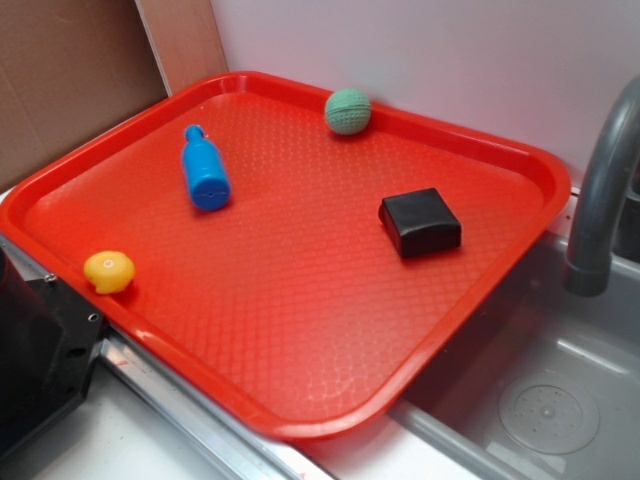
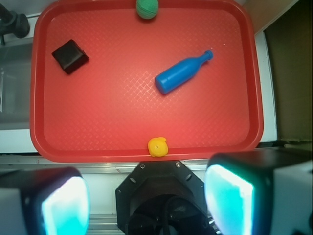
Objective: Grab the green ball.
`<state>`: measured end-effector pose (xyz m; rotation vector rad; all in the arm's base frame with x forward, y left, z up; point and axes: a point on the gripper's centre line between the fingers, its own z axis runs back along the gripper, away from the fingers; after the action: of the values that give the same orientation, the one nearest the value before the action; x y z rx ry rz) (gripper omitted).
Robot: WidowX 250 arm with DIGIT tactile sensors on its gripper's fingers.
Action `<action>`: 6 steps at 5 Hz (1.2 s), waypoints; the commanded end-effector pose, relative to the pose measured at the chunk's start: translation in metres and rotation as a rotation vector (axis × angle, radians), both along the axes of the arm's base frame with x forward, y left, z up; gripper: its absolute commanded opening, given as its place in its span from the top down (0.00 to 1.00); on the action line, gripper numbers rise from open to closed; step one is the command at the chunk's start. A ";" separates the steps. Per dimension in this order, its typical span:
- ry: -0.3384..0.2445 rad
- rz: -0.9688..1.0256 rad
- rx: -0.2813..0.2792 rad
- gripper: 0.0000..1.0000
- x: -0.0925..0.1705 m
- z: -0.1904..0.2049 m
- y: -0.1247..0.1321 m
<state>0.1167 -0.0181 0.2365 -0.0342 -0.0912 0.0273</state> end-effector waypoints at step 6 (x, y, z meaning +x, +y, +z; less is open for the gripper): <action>-0.253 -0.099 0.024 0.00 0.158 -0.099 0.039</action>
<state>0.2632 0.0230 0.1169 -0.0192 -0.2874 -0.0734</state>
